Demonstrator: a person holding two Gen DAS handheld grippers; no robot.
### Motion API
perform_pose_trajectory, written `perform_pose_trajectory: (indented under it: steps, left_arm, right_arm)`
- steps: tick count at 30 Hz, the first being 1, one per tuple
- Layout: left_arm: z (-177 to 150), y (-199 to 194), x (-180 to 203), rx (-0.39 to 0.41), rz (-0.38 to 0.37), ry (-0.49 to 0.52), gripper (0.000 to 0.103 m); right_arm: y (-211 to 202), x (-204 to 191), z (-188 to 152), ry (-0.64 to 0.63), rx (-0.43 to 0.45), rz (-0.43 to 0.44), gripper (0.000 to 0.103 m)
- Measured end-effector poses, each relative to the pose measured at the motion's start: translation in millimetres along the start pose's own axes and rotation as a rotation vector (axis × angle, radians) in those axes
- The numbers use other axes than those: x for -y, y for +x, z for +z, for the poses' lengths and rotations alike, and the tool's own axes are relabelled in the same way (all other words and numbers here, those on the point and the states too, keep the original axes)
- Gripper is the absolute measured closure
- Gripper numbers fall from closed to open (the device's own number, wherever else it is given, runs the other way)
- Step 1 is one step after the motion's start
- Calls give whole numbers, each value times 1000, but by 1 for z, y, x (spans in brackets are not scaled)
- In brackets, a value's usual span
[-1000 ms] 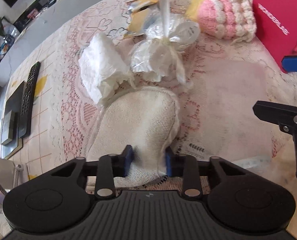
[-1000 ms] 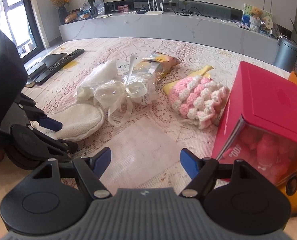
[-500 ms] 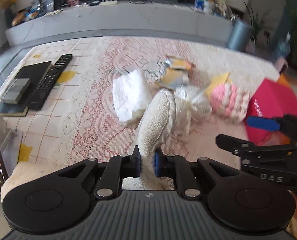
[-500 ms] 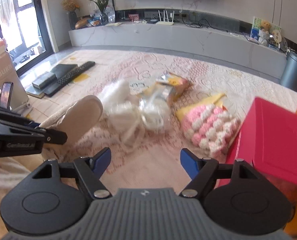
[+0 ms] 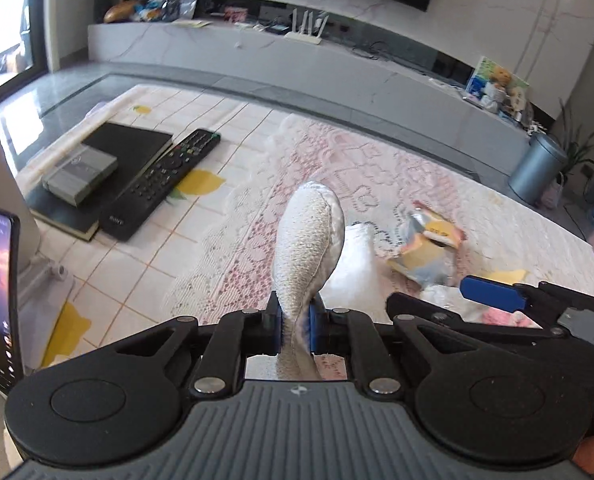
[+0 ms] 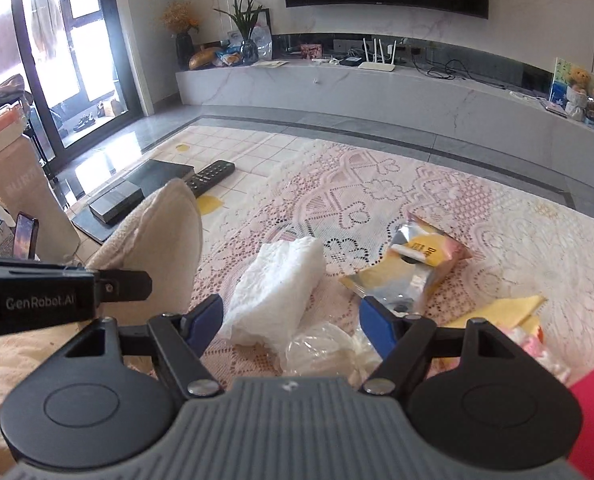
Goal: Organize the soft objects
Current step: 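Grasp the white cloth pad with the left tool while the right tool grasps the white tissue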
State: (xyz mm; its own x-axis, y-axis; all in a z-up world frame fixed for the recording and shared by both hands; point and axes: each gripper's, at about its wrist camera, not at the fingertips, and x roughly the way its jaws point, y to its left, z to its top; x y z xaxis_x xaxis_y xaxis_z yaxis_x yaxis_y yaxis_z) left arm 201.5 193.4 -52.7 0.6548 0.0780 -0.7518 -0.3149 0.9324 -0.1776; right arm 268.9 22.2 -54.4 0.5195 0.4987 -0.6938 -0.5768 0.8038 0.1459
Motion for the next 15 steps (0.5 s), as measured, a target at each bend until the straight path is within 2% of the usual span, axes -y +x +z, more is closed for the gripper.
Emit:
perform_pose_trajectory:
  steps: [4,10,13,14,15]
  left_arm:
    - [-6,13,-11,-24,11,-34,90]
    - [-10,30,-23,-75,42,-77,85]
    - [-16,38,-26,-110,44,-93,83]
    - [-18,40,-26,-119,48,-94,82]
    - [-20,42,-27,-124,52,-93,80]
  right_arm:
    - [41,-4,9,-18,-73,18,31]
    - [85,0,15,64,-176,47,31]
    - [99,-2,12,72,-211,48,37]
    - [100,-4,12,58,-207,36,41]
    - [101,-7,11,41,-203,29,50]
